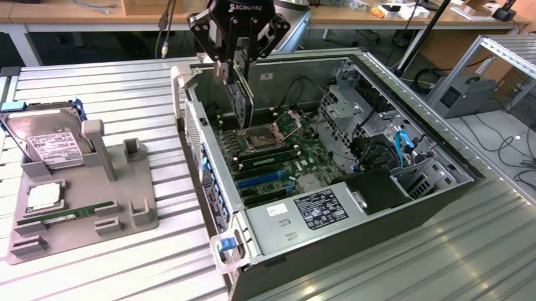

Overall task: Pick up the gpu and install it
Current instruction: 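Pick up the gpu and move the gpu toward the slot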

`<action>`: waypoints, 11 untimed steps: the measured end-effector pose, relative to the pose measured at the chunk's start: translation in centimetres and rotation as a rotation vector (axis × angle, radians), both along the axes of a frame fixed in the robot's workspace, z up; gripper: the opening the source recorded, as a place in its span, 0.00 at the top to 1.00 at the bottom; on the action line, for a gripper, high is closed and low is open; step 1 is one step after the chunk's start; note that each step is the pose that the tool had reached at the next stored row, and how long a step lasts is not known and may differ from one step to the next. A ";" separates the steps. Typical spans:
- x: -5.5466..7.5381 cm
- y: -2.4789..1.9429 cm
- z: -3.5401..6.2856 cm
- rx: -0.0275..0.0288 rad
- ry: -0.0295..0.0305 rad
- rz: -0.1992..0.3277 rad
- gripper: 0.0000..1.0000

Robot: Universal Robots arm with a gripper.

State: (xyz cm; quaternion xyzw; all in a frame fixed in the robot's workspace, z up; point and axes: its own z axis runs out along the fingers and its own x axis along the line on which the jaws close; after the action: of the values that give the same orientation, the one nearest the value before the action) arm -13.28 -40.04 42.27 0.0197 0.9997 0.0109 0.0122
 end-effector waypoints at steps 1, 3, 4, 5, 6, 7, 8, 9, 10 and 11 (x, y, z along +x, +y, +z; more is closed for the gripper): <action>0.1 0.00 0.00 0.0000 0.0000 0.000 0.73; 0.1 0.00 0.00 0.0000 0.0001 0.000 0.73; 0.2 0.00 0.00 0.0000 0.0001 0.000 0.73; 0.2 0.00 0.00 0.0000 0.0000 0.000 0.73; 0.2 0.00 0.00 0.0000 0.0000 0.000 0.73; 0.3 0.00 0.00 0.0000 0.0000 0.000 0.73; 0.3 0.00 0.00 0.0000 0.0000 0.000 0.73; 0.3 0.00 0.00 0.0000 0.0000 0.000 0.73; 0.4 0.00 0.00 0.0000 0.0000 0.000 0.73; 0.4 0.00 0.00 0.0000 0.0000 0.000 0.73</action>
State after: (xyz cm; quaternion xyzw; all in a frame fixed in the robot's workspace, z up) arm -12.84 -40.04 42.27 0.0197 0.9997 0.0109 0.0122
